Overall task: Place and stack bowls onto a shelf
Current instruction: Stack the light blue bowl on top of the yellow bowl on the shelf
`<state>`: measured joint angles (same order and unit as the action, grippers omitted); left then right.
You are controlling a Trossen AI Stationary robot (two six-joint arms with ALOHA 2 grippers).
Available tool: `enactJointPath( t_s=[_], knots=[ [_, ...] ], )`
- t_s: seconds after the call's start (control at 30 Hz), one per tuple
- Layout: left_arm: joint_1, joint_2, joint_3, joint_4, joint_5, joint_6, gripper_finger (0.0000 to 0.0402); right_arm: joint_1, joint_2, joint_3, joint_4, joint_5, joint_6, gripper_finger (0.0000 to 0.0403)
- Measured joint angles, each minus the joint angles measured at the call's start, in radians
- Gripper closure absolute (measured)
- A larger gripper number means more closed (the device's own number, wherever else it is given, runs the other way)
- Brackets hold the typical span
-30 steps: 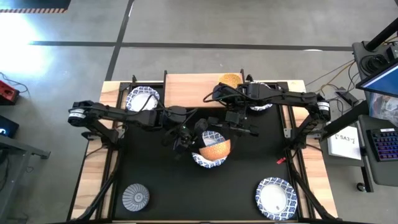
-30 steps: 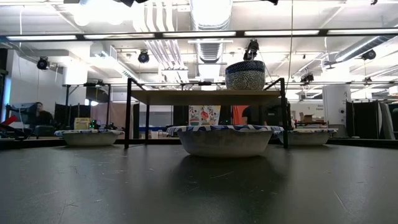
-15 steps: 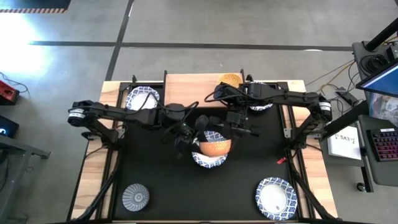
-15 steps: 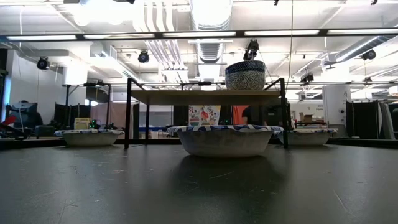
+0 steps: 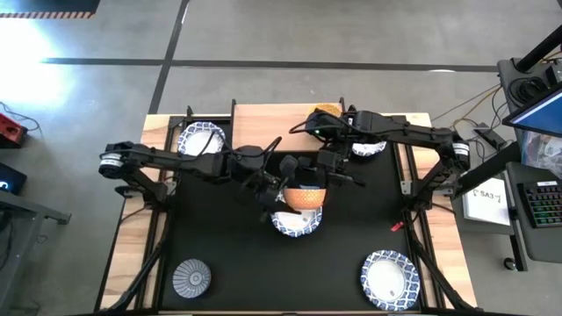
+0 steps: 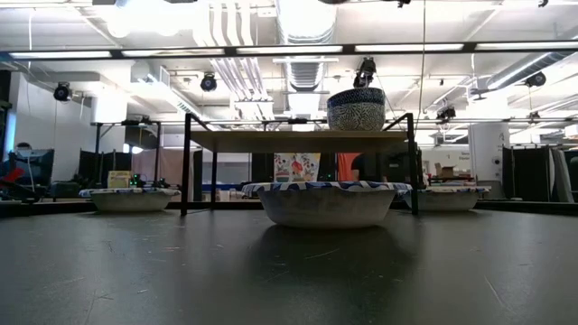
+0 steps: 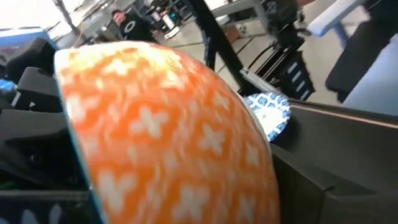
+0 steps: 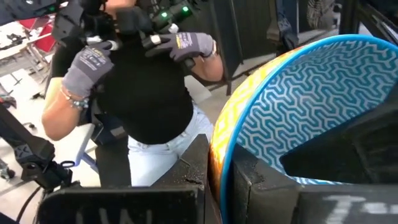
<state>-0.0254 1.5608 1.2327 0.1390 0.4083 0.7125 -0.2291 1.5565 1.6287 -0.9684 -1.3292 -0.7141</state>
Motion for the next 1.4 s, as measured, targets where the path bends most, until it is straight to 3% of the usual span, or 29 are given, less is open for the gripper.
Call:
enactJointPath(
  t_s=[0.33, 0.53, 0.7, 0.87, 1.2, 1.4],
  knots=[
    [-0.001, -0.001, 0.064, -0.146, -0.144, 0.004, 0.0151, -0.016, 0.001, 0.0, -0.068, 0.053, -0.027, 0.0389],
    [0.0, -0.001, 0.154, -0.341, -0.282, 0.006, 0.0148, -0.047, 0.001, 0.001, -0.066, 0.062, 0.044, 0.0389],
    [0.002, -0.001, 0.204, -0.442, -0.319, 0.025, 0.0147, -0.069, 0.001, 0.001, -0.068, 0.102, 0.104, 0.0389],
    [0.002, -0.001, 0.256, -0.562, -0.419, 0.05, 0.0147, -0.08, 0.001, 0.001, -0.059, 0.146, 0.149, 0.0389],
    [0.009, 0.0, 0.273, -0.578, -0.479, 0.081, 0.0147, -0.093, -0.028, 0.002, -0.063, 0.249, 0.236, 0.0389],
    [0.01, 0.0, 0.274, -0.566, -0.52, 0.16, 0.0147, -0.094, -0.069, 0.002, -0.052, 0.38, 0.299, 0.0389]
  ],
)
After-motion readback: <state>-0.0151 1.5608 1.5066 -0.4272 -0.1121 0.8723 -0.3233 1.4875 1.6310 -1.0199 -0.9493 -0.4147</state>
